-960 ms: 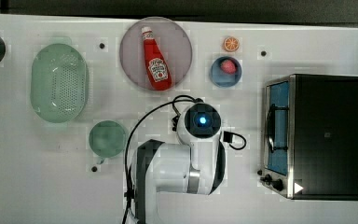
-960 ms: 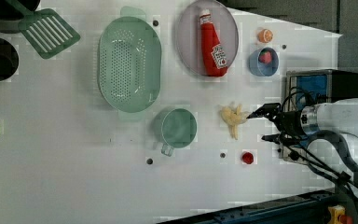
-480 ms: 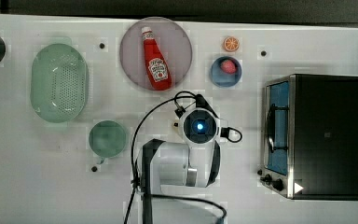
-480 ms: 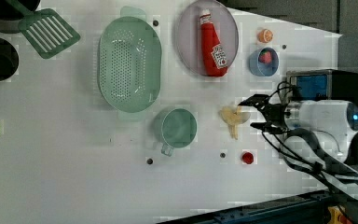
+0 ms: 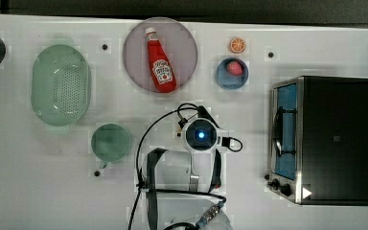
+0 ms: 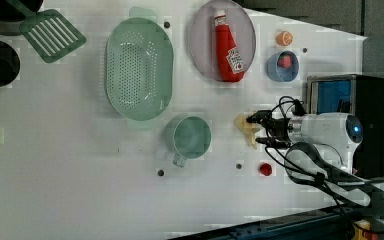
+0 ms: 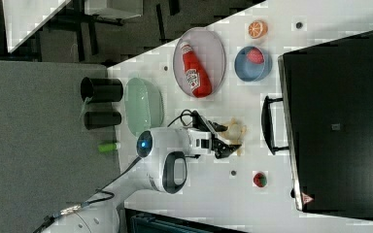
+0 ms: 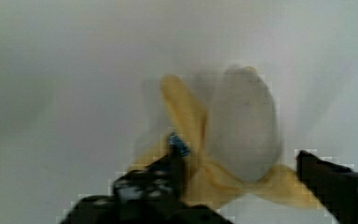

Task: Pick Banana and place it in mug.

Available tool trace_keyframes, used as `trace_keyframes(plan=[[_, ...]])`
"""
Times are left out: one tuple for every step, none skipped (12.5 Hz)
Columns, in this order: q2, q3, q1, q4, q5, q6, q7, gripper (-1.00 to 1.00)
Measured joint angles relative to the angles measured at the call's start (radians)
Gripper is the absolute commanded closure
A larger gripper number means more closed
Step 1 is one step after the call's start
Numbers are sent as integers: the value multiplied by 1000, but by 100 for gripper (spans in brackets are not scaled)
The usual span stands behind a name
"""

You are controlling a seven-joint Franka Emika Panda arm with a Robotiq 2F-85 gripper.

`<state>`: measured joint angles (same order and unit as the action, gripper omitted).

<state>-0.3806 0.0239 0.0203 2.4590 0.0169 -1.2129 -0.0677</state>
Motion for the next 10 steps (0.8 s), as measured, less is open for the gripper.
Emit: trace_keyframes(plan=[[2, -6, -2, -6, -9, -14, 0, 3], [9, -2, -14, -6, -16, -21, 0, 25], [11, -4, -18, -14, -6, -11, 0, 45], [12, -3, -20, -18, 7, -17, 0, 46], [17, -3, -18, -10, 9, -37, 0, 46], [31, -2, -15, 6, 11, -29, 0, 46], [50, 3, -15, 14, 15, 4, 0, 46], [74, 4, -14, 21, 5, 48, 0, 46], [106, 7, -11, 27, -12, 98, 0, 46], [161, 9, -5, 29, -12, 192, 0, 46]])
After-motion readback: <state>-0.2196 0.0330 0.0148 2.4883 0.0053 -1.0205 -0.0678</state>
